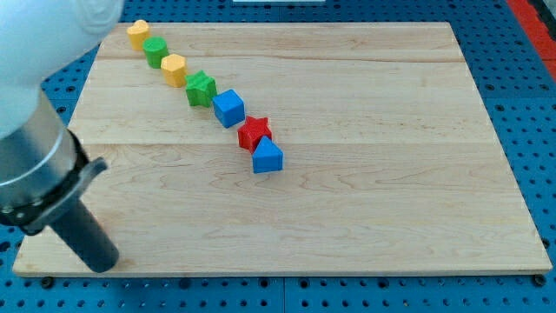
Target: Slide blue triangle to the red circle
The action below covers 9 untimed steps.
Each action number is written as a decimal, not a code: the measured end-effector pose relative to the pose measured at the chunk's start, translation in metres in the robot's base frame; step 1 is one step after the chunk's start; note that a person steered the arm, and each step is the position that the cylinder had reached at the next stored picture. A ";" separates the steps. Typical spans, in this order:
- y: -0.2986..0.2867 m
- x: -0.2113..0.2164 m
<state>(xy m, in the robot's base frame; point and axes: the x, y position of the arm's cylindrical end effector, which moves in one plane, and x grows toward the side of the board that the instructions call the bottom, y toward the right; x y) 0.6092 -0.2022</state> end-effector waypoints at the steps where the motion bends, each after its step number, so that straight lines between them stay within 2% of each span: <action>1: -0.020 -0.009; 2: -0.023 -0.022; 3: 0.005 -0.020; 5: 0.221 -0.035; 6: 0.327 -0.071; 7: 0.351 -0.115; 9: 0.189 -0.138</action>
<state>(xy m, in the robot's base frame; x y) 0.4709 -0.0131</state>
